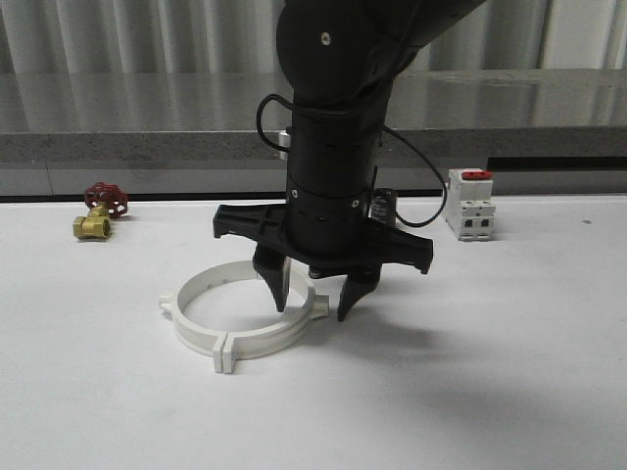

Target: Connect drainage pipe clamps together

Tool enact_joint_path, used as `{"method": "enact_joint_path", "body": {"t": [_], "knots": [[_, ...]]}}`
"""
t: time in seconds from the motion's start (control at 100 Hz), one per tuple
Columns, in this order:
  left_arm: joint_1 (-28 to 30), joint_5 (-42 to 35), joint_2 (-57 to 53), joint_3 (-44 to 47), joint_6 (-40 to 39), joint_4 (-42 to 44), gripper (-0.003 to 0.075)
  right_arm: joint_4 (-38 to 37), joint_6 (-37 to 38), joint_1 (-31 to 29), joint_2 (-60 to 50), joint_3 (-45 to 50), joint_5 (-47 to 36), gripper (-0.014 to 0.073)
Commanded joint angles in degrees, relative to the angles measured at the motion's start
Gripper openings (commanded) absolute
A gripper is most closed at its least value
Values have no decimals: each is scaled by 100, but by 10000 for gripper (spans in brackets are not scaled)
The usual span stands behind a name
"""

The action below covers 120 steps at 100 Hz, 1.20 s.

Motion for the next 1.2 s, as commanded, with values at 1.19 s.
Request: {"method": "enact_joint_path", "body": {"t": [1.19], "knots": [[7,-390,26,-160,6,-11,-21,-1400,-2005,-2454,-6984,3864,263,441]]}}
